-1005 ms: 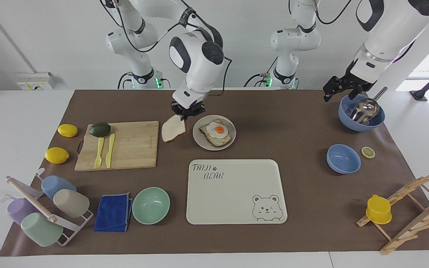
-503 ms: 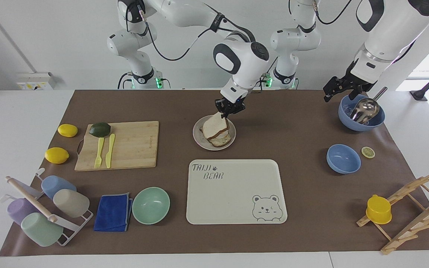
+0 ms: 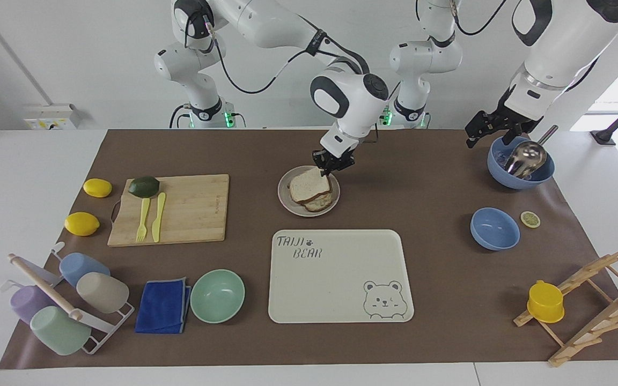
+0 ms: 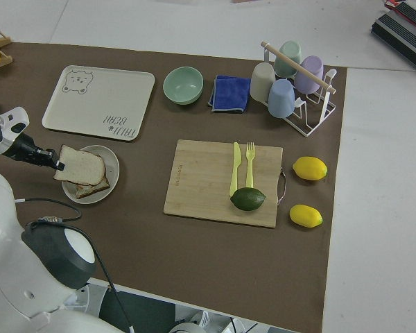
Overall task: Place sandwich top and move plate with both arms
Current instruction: 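Lower the bread onto the egg and open the right gripper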
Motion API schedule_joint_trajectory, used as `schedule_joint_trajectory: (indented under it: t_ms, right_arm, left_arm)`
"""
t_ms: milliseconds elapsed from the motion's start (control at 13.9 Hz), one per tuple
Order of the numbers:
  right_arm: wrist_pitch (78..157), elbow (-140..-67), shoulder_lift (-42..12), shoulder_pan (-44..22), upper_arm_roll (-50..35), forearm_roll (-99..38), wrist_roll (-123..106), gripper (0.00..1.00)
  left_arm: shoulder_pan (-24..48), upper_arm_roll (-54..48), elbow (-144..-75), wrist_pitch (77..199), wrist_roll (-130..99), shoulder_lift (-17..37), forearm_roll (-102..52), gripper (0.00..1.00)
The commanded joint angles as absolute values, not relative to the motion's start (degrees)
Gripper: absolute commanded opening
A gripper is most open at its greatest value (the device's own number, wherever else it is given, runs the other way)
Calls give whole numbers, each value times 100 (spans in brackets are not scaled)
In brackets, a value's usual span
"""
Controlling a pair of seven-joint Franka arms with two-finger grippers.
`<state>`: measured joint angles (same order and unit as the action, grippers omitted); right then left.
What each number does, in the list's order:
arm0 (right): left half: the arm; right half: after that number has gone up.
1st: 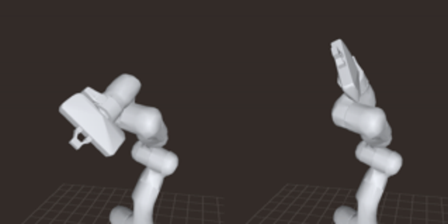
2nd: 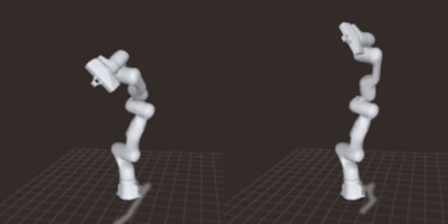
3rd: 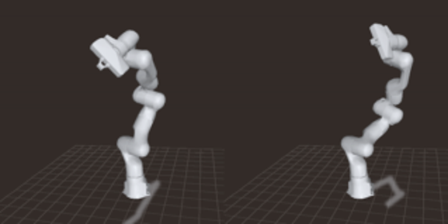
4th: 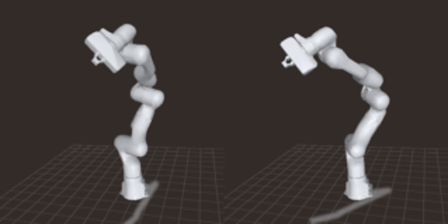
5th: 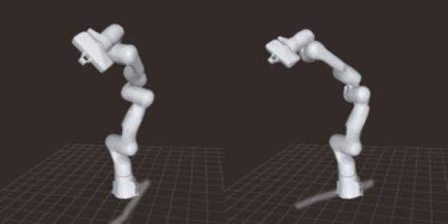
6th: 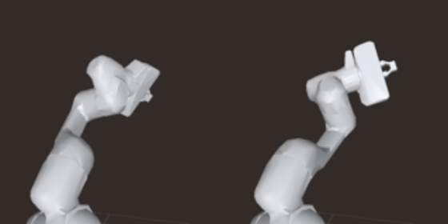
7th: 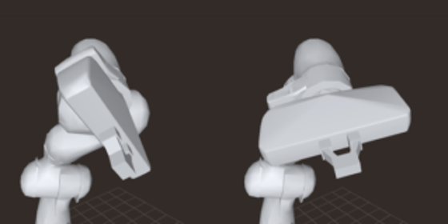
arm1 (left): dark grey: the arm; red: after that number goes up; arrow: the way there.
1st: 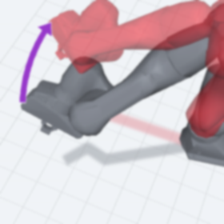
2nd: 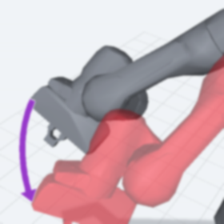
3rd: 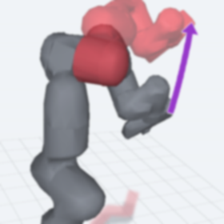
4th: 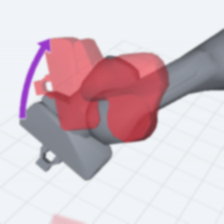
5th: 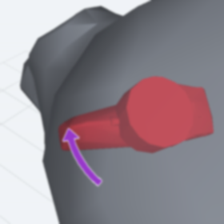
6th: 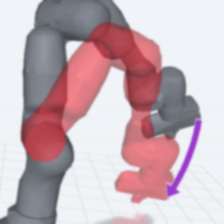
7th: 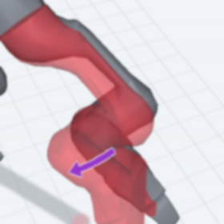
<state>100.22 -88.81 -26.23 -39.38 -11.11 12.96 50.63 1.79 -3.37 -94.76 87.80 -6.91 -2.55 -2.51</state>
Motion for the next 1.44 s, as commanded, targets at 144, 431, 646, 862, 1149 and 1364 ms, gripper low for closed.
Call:
schedule_joint_trajectory:
  t_ms: [144,431,646,862,1149,1364]
  right_arm:
    - [10703,-9499,-2444,-3832,-1143,1151,5098,0]
    - [10863,-9606,-2408,-3771,-1143,888,5133,23]
    - [10898,-9528,-2417,-3753,-1134,835,5124,68]
    - [10820,-9457,-2242,-3464,-1143,835,5063,91]
    - [10557,-9457,-1715,-2665,-1143,826,4336,100]
    - [9995,-9466,-1276,-1883,-1134,826,3684,100]
  left_arm:
    - [185,-360,-9870,9062,-729,-501,-185,100]
    - [202,-360,-9879,9062,-729,-501,-185,100]
    - [193,-360,-9879,9062,-721,-510,-185,100]
    - [193,-369,-9922,9070,-738,-518,-185,100]
    - [333,-422,-10703,9534,-931,-869,-211,100]
    - [1061,-413,-11370,10017,-1597,-896,-220,100]
